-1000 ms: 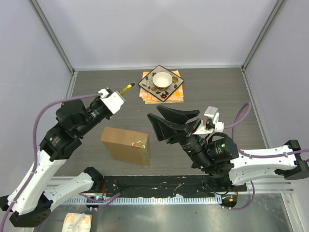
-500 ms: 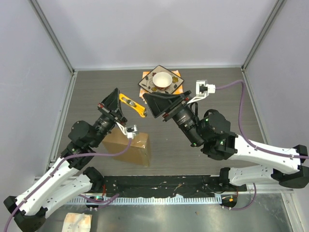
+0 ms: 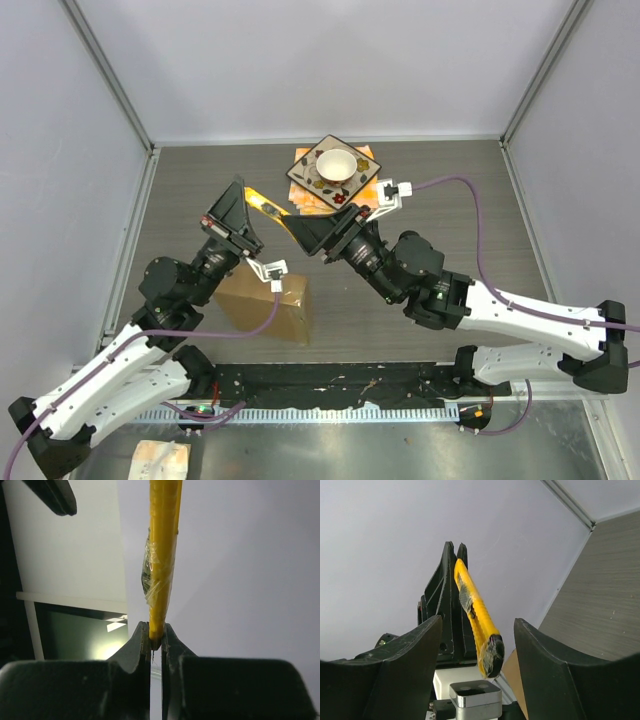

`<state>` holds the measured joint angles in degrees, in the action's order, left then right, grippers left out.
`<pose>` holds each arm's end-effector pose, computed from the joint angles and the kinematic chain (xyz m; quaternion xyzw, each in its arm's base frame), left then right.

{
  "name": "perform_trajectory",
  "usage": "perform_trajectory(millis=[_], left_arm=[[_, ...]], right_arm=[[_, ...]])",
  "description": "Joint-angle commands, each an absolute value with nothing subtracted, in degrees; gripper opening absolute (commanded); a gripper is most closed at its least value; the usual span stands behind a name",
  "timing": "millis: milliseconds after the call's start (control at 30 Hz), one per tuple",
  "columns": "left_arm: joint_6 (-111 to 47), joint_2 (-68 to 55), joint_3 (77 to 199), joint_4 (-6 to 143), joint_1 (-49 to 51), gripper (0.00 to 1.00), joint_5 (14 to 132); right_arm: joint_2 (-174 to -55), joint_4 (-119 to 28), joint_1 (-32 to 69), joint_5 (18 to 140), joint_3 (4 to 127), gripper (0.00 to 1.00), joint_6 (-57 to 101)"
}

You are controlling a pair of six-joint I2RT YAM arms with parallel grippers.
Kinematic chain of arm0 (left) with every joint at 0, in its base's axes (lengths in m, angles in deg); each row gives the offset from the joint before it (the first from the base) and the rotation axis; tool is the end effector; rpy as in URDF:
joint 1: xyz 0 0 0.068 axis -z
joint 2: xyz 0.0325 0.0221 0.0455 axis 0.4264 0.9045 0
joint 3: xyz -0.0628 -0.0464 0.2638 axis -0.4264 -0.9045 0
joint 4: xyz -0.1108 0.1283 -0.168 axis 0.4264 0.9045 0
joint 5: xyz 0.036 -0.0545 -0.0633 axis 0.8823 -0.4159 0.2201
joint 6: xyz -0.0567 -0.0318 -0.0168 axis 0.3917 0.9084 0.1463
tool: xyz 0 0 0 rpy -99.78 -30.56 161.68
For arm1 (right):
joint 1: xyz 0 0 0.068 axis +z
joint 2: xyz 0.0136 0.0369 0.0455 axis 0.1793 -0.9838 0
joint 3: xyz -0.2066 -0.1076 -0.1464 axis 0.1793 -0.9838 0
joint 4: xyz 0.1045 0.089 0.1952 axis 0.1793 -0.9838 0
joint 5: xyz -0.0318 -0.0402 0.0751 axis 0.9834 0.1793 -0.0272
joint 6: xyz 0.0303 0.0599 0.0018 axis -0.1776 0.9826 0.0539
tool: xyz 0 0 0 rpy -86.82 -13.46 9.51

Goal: Unpack the express box
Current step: Cut the express box at the center of the board.

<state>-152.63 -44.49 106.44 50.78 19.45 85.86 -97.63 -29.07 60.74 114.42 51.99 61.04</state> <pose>0.1047 -0.0977 0.3968 0.5303 0.1582 0.4605 0.6940 0.1029 0.2238 0.4340 0.0525 0.6261 0.5750 0.5240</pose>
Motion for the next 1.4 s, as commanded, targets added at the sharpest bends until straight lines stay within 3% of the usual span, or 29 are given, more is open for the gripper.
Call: perform_trajectory(millis=[0,200,333,433,633,733,900,967,1133,1233,1267,1333,1367], left_arm=[[-154.9,-44.1,107.1,46.2,20.1,0.00,88.3],[-155.7,-44.2,106.2,46.1,20.8,0.00,90.2],[-156.3,-44.8,105.3,46.1,22.0,0.00,90.7],[-156.4,-45.1,105.0,46.2,22.6,0.00,91.7],[-156.8,-45.4,104.6,46.1,22.9,0.00,92.5],[-156.9,-45.5,104.6,46.4,23.0,0.00,93.1],[-157.3,-46.0,104.3,47.1,23.3,0.00,93.1],[-157.7,-46.1,104.2,47.1,23.5,0.00,93.1],[-157.9,-46.2,104.2,47.3,24.2,0.00,93.9],[-157.2,-46.2,104.2,47.8,24.4,0.00,94.8],[-156.8,-46.3,104.3,48.5,24.4,0.03,94.9],[-155.0,-47.1,104.3,49.9,24.4,0.27,94.7],[-153.1,-47.5,105.2,53.2,24.4,0.60,94.6]], right_arm=[[-97.8,-21.1,60.7,112.3,49.2,0.65,65.5],[-99.8,-13.4,60.5,111.0,45.6,0.62,67.2],[-100.0,-4.7,60.4,112.6,42.7,0.42,66.1],[-100.3,2.4,60.4,114.0,40.5,0.34,65.4],[-102.5,7.9,60.3,113.1,40.5,0.33,65.2],[-102.3,9.6,60.4,113.0,39.9,0.39,65.1],[-101.6,9.6,60.4,114.2,39.3,0.40,64.4],[-101.7,10.3,60.4,114.7,39.1,0.34,64.2],[-101.5,9.4,60.4,114.1,39.8,0.03,63.3],[-100.9,7.8,60.4,113.9,40.0,0.01,63.0],[-100.6,7.0,60.4,113.8,40.0,0.01,62.5],[-98.9,4.5,60.4,113.9,40.7,0.01,60.8],[-98.0,-1.3,60.3,114.1,41.5,0.01,59.1]])
